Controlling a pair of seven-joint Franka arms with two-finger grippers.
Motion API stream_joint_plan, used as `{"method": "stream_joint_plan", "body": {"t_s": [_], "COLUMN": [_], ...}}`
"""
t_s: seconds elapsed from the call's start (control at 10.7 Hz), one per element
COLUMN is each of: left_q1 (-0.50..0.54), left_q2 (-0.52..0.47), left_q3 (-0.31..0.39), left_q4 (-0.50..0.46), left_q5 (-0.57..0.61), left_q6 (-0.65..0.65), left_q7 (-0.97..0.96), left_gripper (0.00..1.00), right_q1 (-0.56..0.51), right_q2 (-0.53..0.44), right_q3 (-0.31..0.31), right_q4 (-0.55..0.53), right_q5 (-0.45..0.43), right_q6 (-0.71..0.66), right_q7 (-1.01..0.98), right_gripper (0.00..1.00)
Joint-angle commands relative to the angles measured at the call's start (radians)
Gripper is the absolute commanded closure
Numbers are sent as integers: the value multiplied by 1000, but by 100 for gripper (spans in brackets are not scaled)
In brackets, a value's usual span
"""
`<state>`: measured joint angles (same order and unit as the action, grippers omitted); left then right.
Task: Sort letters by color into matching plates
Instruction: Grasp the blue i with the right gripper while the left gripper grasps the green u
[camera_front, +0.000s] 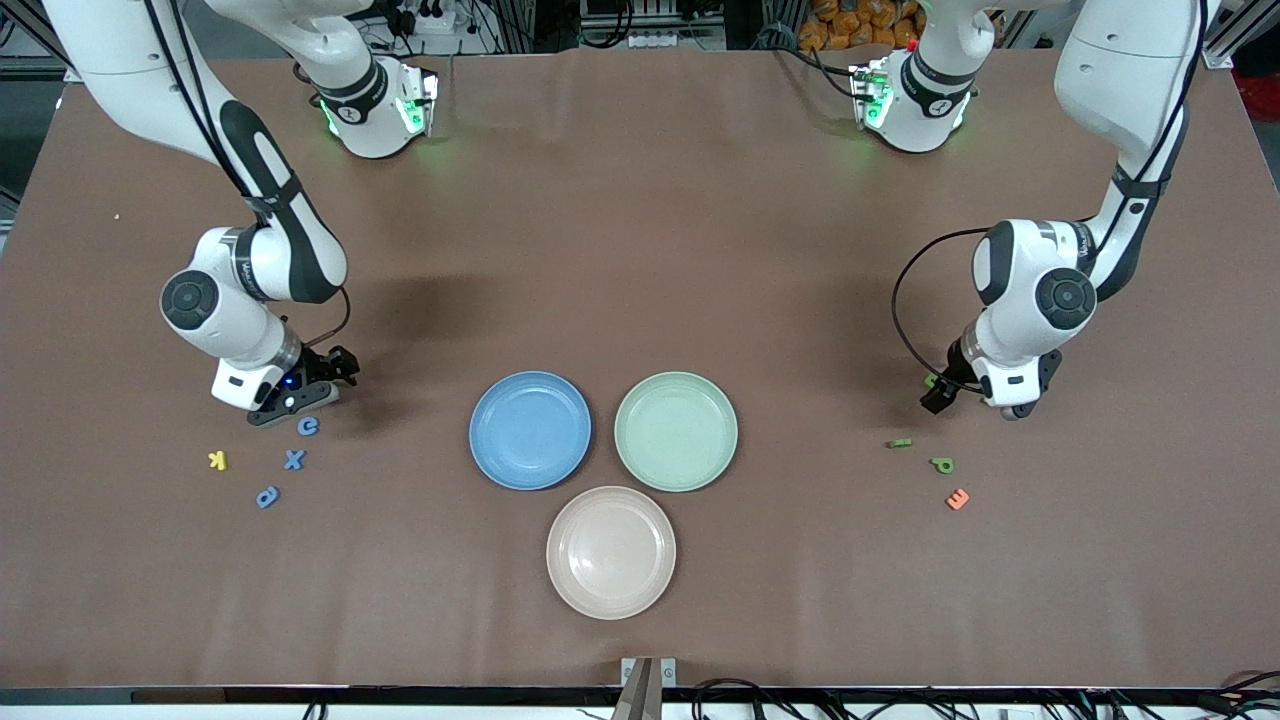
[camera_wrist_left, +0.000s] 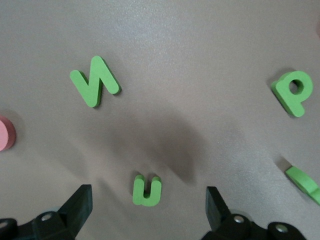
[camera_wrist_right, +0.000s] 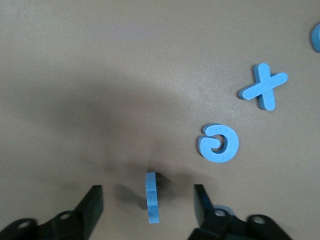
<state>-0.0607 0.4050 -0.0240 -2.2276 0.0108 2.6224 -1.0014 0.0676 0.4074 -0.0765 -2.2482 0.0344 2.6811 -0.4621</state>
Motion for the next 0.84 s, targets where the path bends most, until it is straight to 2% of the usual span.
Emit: {"method": "stream_joint_plan", "body": {"t_s": [0.0,0.28,0.47,0.74], "left_q1": [-7,-7,-7,-7], "left_q2": [12,34,37,38], "left_q3": [9,9,9,9], "left_q4": [-14,-15,-15,-29], "left_q5": [-12,-15,-15,-15], "left_q6": [47,83,90,117], "left_q7": [29,29,29,29], "left_gripper": [0,0,0,0], "right_q1": [-23,-22,-22,-20], "right_q2": [-4,4,5,-4], "right_q3": [18,20,20,32], "right_q4": [-21,-19,-19,10], "right_q5": [-5,-5,-5,-4], "right_q6": [22,22,22,5], "right_q7": [-24,-23,-23,-14], "right_gripper": [46,84,98,100]}}
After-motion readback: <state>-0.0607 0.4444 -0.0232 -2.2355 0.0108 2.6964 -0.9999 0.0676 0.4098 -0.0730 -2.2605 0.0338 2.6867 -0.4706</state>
